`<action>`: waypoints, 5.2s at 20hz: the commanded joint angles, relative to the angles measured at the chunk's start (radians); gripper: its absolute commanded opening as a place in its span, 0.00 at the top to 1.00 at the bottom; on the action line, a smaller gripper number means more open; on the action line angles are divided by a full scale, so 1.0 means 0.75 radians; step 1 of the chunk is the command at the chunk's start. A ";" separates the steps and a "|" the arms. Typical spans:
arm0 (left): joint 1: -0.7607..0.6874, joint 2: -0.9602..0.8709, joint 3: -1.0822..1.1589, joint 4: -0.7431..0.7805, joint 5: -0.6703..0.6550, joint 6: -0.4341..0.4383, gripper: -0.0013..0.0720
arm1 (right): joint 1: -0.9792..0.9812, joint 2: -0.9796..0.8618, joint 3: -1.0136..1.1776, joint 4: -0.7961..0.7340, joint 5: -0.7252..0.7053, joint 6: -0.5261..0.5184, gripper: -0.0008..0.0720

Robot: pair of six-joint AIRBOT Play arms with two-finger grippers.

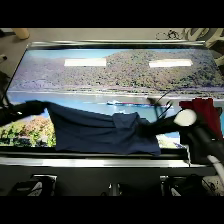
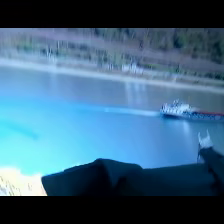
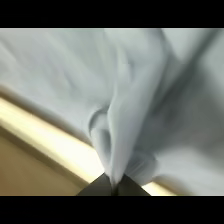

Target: Fold the shirts.

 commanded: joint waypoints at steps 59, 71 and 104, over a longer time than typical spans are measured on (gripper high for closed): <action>0.397 -0.803 -0.247 0.153 -0.313 -0.035 0.94 | -0.425 -0.474 0.112 -0.515 0.345 0.064 0.16; 0.397 -0.601 -0.241 0.068 -0.336 0.014 0.94 | -0.391 -0.500 -0.432 0.024 -0.176 -0.003 0.53; 0.179 -0.902 0.511 0.185 -0.253 -0.045 0.94 | -0.306 -1.083 1.086 -0.472 0.223 0.170 0.96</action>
